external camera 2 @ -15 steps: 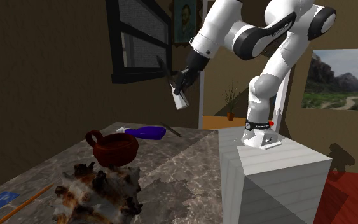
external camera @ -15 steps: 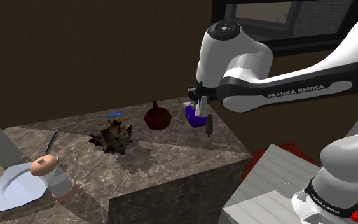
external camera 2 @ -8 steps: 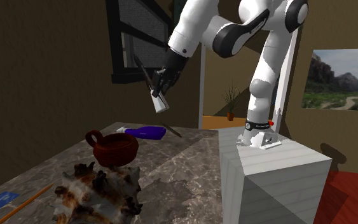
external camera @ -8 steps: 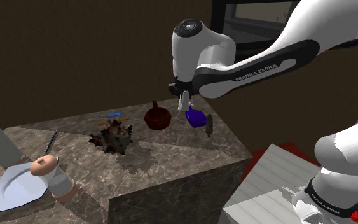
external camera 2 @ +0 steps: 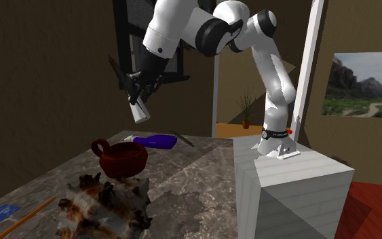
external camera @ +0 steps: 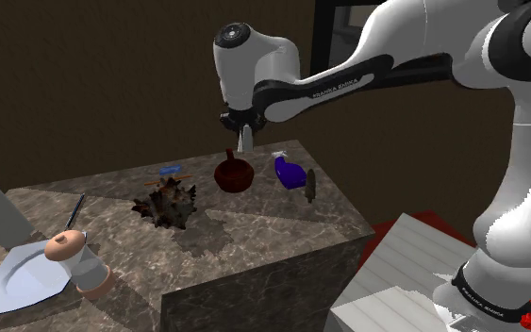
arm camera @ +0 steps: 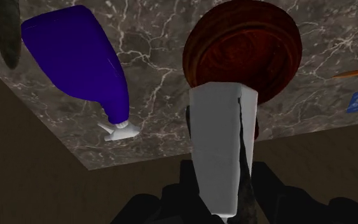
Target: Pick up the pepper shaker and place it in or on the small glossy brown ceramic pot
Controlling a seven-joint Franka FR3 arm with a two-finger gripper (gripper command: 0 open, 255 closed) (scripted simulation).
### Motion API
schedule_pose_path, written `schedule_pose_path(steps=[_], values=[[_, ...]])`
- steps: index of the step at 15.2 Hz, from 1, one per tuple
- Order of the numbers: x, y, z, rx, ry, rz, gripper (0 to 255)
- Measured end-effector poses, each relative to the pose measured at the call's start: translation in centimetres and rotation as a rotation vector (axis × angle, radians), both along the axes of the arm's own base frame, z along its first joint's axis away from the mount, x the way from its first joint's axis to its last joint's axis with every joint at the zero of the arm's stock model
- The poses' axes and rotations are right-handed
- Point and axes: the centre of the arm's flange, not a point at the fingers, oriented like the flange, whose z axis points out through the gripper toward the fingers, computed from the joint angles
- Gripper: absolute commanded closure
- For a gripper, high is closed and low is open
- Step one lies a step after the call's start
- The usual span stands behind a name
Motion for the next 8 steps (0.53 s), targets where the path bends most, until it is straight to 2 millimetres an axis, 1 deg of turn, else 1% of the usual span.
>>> schedule_pose_path(steps=[2,3,5,6,8], values=[[2.4,0.7,0.3,-0.001,-0.001,0.000,255],[3.9,0.8,-0.1,-0.001,-0.001,0.000,255],[6.8,1.1,0.1,-0.002,0.000,0.000,255],[7.3,1.2,-0.4,-0.003,0.001,-0.001,255],[7.7,1.4,-1.2,-0.004,0.001,-0.001,255]])
